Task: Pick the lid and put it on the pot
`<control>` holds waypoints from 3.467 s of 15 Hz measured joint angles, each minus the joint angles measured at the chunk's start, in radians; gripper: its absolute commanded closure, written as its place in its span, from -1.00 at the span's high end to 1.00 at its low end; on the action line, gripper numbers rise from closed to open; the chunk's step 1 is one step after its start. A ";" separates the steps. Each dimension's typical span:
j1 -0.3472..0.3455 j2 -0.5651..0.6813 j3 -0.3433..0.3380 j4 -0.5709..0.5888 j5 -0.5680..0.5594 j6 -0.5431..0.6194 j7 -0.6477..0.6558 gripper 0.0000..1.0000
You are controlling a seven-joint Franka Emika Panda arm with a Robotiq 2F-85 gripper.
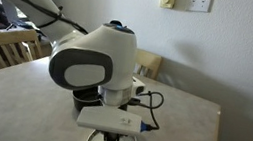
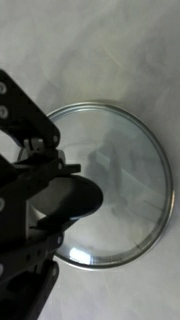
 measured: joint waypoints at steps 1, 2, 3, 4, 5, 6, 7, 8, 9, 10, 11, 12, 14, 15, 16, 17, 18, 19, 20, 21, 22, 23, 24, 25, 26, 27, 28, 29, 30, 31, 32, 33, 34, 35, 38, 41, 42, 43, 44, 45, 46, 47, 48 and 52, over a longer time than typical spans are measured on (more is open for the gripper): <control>0.000 0.000 0.000 0.000 -0.001 0.000 0.000 -0.71; 0.000 0.000 -0.001 0.000 -0.004 0.000 0.000 -0.71; 0.001 0.000 -0.004 0.000 -0.011 0.001 0.004 -0.71; 0.002 0.000 -0.009 0.001 -0.025 0.002 0.012 -0.71; 0.005 -0.002 -0.018 0.002 -0.048 0.002 0.027 -0.71; 0.009 -0.007 -0.028 0.002 -0.076 0.002 0.045 -0.71; 0.014 -0.017 -0.041 0.002 -0.110 0.002 0.066 -0.71; 0.019 -0.030 -0.053 0.001 -0.143 0.002 0.084 -0.71; 0.025 -0.048 -0.063 0.000 -0.173 0.002 0.101 -0.71; 0.031 -0.069 -0.072 -0.002 -0.201 0.002 0.117 -0.71; 0.036 -0.093 -0.078 -0.006 -0.224 0.001 0.130 -0.71; 0.041 -0.117 -0.080 -0.012 -0.240 0.001 0.139 -0.71; 0.051 -0.168 -0.082 -0.026 -0.268 0.000 0.154 -0.71; 0.059 -0.194 -0.083 -0.036 -0.281 0.000 0.161 -0.71; 0.066 -0.216 -0.083 -0.042 -0.287 -0.001 0.162 -0.71; 0.072 -0.234 -0.082 -0.045 -0.288 -0.001 0.162 -0.71; 0.078 -0.246 -0.082 -0.045 -0.288 -0.001 0.160 -0.71; 0.082 -0.255 -0.081 -0.044 -0.288 -0.001 0.159 -0.71; 0.085 -0.259 -0.079 -0.044 -0.288 -0.001 0.154 -0.71; 0.086 -0.261 -0.076 -0.042 -0.286 -0.001 0.145 -0.71; 0.087 -0.261 -0.071 -0.040 -0.281 -0.001 0.135 -0.71; 0.087 -0.259 -0.064 -0.039 -0.271 -0.001 0.120 -0.71; 0.087 -0.257 -0.058 -0.036 -0.257 -0.001 0.101 -0.71; 0.087 -0.254 -0.051 -0.034 -0.237 -0.001 0.080 -0.71; 0.087 -0.250 -0.045 -0.031 -0.216 -0.002 0.059 -0.71; 0.087 -0.244 -0.040 -0.026 -0.197 -0.003 0.040 -0.71; 0.087 -0.237 -0.036 -0.019 -0.182 -0.006 0.025 -0.71; 0.087 -0.226 -0.032 -0.010 -0.171 -0.009 0.014 -0.71; 0.087 -0.215 -0.030 -0.001 -0.166 -0.013 0.007 -0.71; 0.087 -0.203 -0.028 0.010 -0.165 -0.020 0.004 -0.71; 0.087 -0.192 -0.026 0.020 -0.164 -0.026 0.001 -0.71; 0.087 -0.183 -0.024 0.029 -0.160 -0.030 -0.005 -0.71; 0.086 -0.174 -0.022 0.035 -0.155 -0.030 -0.015 -0.71; 0.082 -0.169 -0.020 0.039 -0.141 -0.030 -0.029 -0.71; 0.043 -0.154 -0.016 0.060 -0.059 -0.031 -0.142 -0.21; -0.002 -0.145 -0.010 0.078 -0.026 -0.037 -0.211 -0.21; -0.005 -0.144 -0.008 0.079 -0.026 -0.038 -0.212 -0.21; -0.005 -0.144 -0.005 0.080 -0.026 -0.039 -0.212 -0.21; -0.005 -0.144 -0.002 0.080 -0.025 -0.039 -0.212 -0.21; -0.005 -0.144 0.001 0.080 -0.025 -0.039 -0.212 -0.71; -0.005 -0.144 0.002 0.080 -0.025 -0.040 -0.212 -0.71; -0.003 -0.144 0.002 0.079 -0.025 -0.040 -0.211 -0.71; -0.002 -0.144 0.002 0.079 -0.025 -0.039 -0.209 -0.71; 0.025 -0.144 0.020 0.083 -0.025 -0.036 -0.207 -0.71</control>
